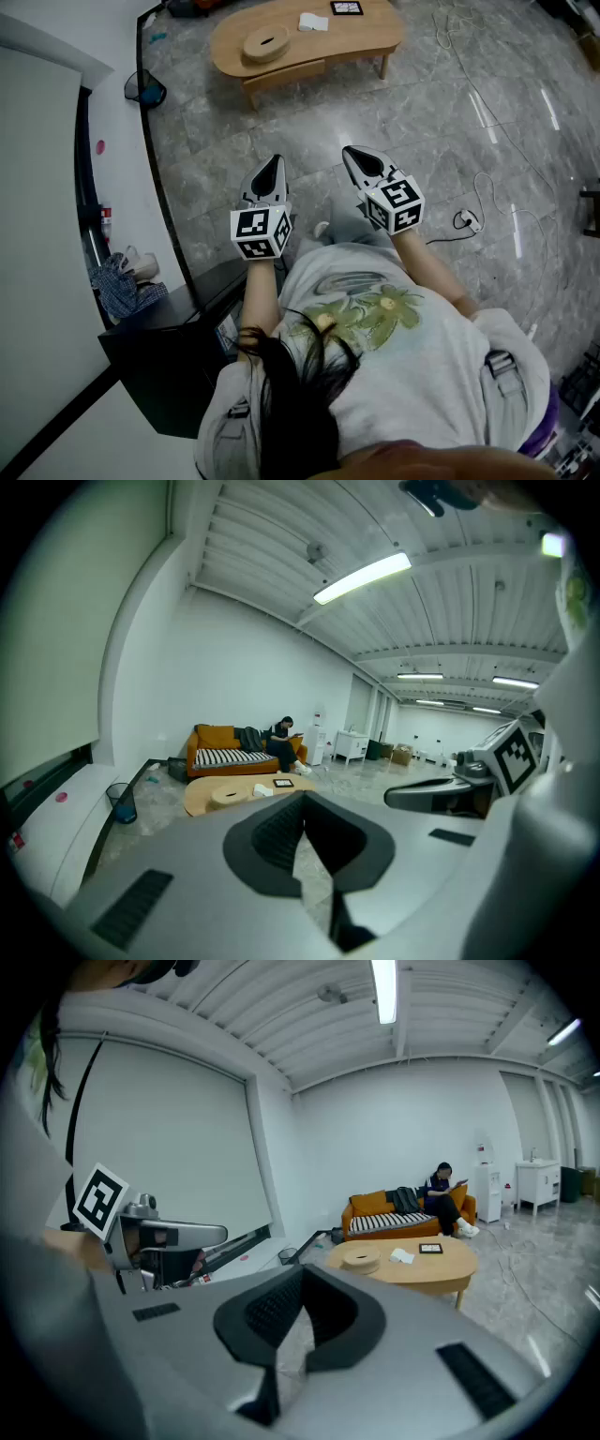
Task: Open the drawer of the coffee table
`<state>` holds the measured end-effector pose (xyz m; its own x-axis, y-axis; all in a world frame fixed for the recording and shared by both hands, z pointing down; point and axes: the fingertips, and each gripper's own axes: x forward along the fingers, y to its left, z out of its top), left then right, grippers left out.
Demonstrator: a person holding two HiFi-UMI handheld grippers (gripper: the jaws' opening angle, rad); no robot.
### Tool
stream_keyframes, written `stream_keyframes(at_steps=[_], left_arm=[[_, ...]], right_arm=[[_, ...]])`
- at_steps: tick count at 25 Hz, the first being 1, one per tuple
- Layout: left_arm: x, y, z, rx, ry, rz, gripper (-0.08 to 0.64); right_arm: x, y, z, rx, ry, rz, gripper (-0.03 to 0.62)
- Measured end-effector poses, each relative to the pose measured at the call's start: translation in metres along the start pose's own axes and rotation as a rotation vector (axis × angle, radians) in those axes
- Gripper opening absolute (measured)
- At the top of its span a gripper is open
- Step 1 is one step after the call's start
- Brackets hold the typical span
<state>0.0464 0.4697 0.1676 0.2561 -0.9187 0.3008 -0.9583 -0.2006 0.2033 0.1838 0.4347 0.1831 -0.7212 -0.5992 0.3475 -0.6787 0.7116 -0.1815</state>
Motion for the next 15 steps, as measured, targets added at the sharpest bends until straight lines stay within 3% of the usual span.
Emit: stream_keyframes(at_steps=[15], left_arm=[[0.058, 0.058, 0.002, -0.01, 0.054, 0.027, 0.017]], right_arm=[[0.067, -0.047, 0.008, -0.004, 0.011, -0.008, 0.008]])
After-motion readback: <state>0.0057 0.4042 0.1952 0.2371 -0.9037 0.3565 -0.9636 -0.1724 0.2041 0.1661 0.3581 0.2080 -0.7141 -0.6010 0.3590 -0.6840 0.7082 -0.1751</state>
